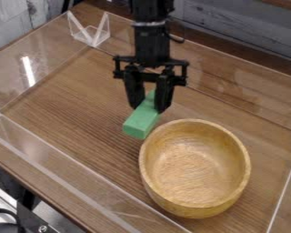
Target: Put the green block in the brown bowl
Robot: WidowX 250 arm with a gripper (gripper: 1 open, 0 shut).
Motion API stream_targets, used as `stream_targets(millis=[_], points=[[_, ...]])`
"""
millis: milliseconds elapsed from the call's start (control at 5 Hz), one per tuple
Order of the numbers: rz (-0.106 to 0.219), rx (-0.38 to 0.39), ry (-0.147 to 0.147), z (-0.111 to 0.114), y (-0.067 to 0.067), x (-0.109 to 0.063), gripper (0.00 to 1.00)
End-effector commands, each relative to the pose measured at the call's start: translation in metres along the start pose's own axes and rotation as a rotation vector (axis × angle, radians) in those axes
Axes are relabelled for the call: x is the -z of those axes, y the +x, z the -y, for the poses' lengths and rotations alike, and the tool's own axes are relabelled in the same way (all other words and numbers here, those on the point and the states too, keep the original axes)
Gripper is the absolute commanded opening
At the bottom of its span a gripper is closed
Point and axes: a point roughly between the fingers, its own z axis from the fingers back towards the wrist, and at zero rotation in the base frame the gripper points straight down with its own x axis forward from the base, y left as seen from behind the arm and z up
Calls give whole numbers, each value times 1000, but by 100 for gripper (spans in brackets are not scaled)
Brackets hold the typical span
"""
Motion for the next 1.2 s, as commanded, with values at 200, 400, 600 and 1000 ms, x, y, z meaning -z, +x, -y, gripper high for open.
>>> stream_targets(millis=[200, 400, 600, 1000], points=[[92, 96, 21, 45, -22, -26, 0], [96, 134, 27, 71, -41, -15, 0], [110, 158, 34, 105, -55, 7, 0], [159, 143, 28, 108, -64, 15, 0]])
